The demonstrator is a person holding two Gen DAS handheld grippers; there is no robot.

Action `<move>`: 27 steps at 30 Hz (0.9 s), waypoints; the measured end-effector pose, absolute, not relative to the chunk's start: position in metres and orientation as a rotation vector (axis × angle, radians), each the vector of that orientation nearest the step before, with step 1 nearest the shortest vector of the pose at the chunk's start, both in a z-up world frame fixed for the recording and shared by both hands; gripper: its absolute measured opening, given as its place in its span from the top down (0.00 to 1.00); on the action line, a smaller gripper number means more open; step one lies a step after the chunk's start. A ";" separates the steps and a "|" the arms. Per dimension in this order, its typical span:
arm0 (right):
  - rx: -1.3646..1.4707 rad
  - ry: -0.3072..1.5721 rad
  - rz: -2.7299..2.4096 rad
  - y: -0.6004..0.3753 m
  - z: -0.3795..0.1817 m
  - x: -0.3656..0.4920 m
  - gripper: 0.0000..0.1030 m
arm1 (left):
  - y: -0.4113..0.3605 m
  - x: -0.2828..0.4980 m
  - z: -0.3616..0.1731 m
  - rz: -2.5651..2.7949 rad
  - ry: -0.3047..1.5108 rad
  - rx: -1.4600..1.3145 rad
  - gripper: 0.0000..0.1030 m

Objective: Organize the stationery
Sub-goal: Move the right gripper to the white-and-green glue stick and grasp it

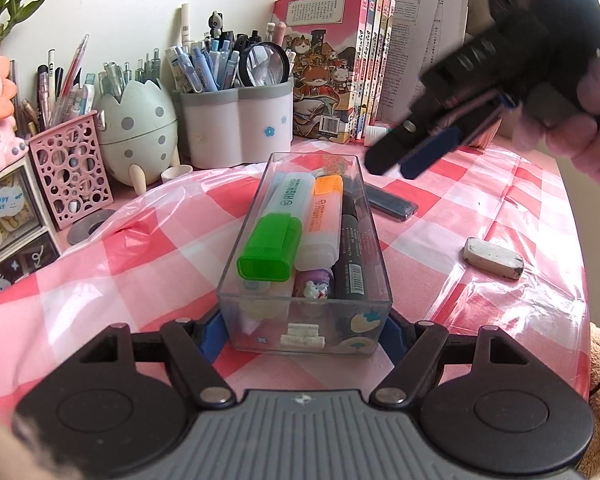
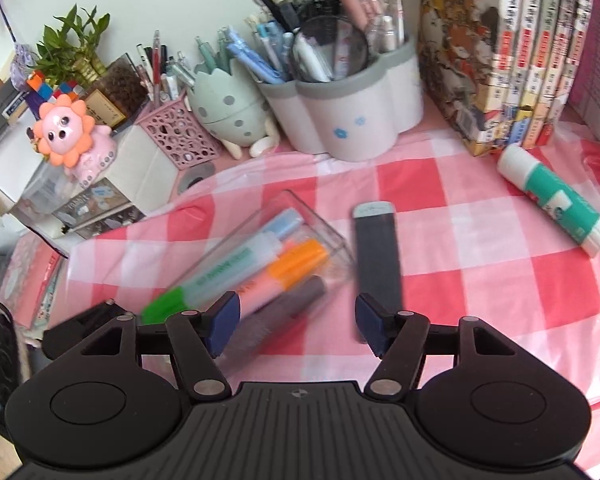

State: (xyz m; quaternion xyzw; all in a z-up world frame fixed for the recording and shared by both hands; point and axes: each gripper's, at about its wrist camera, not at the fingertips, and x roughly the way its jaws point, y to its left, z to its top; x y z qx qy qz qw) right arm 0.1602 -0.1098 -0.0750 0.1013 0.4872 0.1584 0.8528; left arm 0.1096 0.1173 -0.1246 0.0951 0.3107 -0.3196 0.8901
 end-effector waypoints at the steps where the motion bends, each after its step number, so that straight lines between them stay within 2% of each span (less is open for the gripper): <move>1: 0.201 1.005 0.323 -0.114 -0.077 0.157 0.35 | 0.118 0.110 -0.125 -0.664 0.645 0.198 0.52; 9: 0.091 0.863 0.245 -0.140 -0.091 0.134 0.28 | 0.115 0.108 -0.125 -0.657 0.645 0.198 0.52; 12: 0.044 0.784 0.212 -0.143 -0.094 0.122 0.22 | 0.116 0.108 -0.125 -0.657 0.645 0.198 0.52; 16: -0.022 0.730 0.177 -0.144 -0.103 0.108 0.21 | 0.115 0.108 -0.125 -0.647 0.645 0.198 0.52; 27: -0.153 0.733 0.224 -0.111 -0.125 0.119 0.21 | 0.115 0.108 -0.124 -0.638 0.645 0.198 0.50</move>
